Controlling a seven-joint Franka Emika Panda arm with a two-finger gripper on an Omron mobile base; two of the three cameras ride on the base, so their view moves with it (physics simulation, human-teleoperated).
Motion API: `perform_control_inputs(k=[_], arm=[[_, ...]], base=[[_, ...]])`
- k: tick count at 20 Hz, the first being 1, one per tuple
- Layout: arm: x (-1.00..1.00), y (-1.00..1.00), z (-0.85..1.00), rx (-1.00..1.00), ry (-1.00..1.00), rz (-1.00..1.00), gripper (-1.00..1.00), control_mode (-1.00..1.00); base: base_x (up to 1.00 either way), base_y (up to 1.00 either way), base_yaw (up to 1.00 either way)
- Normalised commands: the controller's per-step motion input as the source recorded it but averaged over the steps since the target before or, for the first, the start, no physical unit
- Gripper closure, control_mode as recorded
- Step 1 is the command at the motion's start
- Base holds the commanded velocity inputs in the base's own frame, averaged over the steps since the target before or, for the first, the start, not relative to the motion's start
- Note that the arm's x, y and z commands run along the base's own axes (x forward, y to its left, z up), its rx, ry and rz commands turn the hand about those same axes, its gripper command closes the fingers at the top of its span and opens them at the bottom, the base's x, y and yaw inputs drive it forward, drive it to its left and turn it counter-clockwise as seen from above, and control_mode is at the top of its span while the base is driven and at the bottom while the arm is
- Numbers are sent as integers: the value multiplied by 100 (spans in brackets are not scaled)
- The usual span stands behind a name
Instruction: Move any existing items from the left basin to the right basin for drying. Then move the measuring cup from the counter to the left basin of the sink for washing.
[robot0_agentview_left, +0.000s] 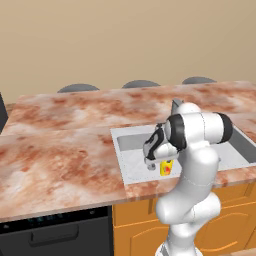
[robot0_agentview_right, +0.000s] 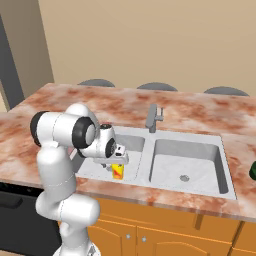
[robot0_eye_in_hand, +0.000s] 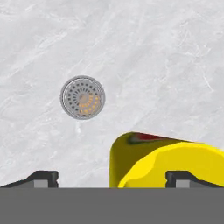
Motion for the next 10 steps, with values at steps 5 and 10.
perform_control_inputs(k=[5, 10], arm=[[0, 3, -26, 0, 7, 0, 100, -100], [0, 0, -6, 0, 0, 0, 100, -100]], base=[[0, 0, 0], [0, 0, 0]])
